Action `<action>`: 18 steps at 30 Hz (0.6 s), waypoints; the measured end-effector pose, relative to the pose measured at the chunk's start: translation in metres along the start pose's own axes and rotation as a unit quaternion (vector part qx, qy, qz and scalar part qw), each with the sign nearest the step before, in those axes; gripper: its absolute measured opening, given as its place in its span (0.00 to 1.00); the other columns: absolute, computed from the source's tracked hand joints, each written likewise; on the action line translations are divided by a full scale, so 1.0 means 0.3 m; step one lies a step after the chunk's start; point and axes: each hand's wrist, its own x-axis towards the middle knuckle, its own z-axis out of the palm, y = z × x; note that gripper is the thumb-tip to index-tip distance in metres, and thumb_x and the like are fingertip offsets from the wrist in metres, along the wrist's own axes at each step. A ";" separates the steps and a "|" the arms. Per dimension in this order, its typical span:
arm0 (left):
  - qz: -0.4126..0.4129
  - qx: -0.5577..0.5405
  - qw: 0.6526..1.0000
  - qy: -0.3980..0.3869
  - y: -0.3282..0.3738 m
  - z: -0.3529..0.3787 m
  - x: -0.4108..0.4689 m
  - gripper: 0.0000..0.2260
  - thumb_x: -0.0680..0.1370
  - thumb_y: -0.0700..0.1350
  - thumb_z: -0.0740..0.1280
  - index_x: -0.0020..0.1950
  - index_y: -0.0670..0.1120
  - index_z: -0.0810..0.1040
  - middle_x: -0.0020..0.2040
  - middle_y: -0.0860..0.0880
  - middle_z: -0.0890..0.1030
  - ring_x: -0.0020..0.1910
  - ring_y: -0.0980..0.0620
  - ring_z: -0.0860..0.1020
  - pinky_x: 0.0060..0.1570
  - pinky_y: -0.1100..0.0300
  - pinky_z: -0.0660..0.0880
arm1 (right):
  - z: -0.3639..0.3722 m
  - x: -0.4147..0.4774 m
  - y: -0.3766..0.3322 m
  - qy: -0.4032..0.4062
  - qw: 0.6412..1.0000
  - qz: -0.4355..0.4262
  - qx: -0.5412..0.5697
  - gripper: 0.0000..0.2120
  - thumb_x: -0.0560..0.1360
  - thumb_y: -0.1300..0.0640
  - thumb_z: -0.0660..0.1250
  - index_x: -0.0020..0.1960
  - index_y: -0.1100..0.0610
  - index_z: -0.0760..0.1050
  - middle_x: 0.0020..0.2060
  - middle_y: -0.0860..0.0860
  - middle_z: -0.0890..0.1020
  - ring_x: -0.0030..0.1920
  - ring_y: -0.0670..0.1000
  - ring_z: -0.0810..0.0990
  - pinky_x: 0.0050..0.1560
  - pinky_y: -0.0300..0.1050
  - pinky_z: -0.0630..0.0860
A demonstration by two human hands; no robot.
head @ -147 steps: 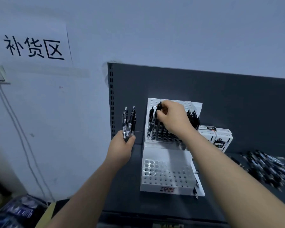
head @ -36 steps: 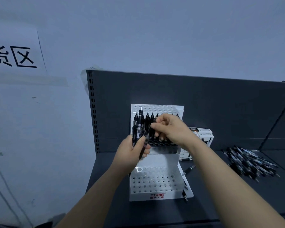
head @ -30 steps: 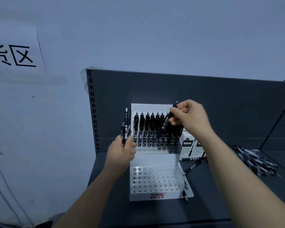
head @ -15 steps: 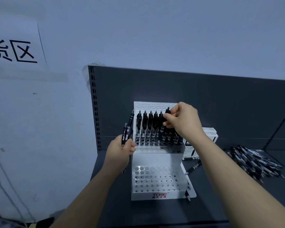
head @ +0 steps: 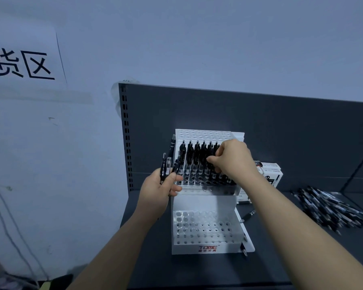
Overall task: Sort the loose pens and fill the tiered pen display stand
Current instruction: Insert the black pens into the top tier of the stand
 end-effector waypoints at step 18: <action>0.016 0.083 0.996 0.029 0.013 -0.009 -0.031 0.20 0.81 0.53 0.60 0.43 0.35 0.71 0.33 0.41 0.72 0.30 0.53 0.68 0.33 0.59 0.68 | -0.082 -0.030 -0.012 0.022 0.968 -0.041 0.248 0.04 0.76 0.62 0.68 0.45 0.63 0.80 0.31 0.52 0.83 0.32 0.49 0.82 0.40 0.45 0.80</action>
